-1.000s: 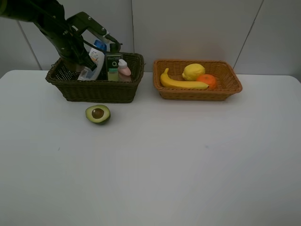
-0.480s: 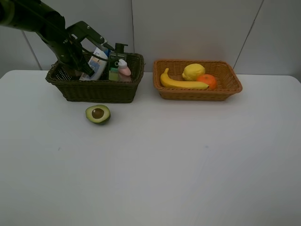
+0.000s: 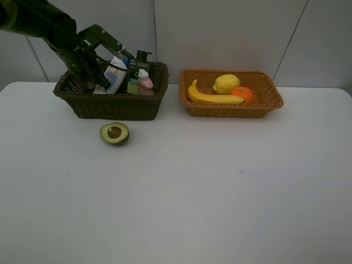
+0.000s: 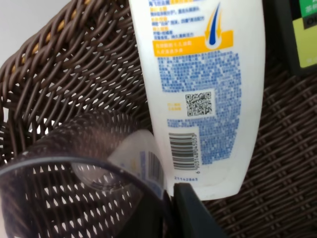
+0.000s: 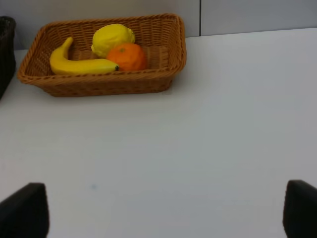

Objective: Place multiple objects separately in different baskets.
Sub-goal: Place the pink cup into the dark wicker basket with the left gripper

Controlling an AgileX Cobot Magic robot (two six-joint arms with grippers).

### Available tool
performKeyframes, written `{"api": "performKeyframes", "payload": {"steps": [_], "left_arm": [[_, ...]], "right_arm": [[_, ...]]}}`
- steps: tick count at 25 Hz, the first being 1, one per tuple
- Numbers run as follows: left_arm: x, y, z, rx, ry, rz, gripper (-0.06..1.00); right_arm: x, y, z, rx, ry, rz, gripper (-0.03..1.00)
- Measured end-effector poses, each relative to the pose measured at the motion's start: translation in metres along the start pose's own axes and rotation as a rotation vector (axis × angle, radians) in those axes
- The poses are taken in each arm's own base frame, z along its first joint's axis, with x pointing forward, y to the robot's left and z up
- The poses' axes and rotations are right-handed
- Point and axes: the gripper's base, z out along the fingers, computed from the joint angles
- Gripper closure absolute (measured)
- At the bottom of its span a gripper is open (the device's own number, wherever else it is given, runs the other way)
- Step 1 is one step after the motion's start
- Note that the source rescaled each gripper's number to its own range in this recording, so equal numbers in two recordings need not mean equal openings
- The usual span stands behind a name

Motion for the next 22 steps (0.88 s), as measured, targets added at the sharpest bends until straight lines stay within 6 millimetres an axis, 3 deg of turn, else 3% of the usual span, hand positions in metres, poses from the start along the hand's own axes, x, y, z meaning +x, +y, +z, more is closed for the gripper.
{"api": "performKeyframes", "payload": {"steps": [3, 9, 12, 15, 22], "left_arm": [[0.0001, -0.0006, 0.0003, 0.005, 0.0, -0.01, 0.83], [0.0021, -0.001, 0.0003, 0.01, 0.022, -0.015, 0.24], [0.0017, -0.0003, -0.0017, 0.008, 0.024, -0.016, 0.05], [0.0008, 0.0011, -0.0062, 0.006, 0.025, -0.027, 0.01], [0.0025, 0.0024, -0.0095, 0.009, 0.048, -0.057, 0.0]], "right_arm": [[0.0, 0.0, 0.0, 0.0, 0.0, 0.0, -0.03], [0.0, 0.0, 0.0, 0.0, 0.0, 0.0, -0.03], [0.0, 0.0, 0.0, 0.0, 0.0, 0.0, -0.03], [0.0, 0.0, 0.0, 0.0, 0.0, 0.0, -0.03], [0.0, 0.0, 0.0, 0.0, 0.0, 0.0, -0.03]]}}
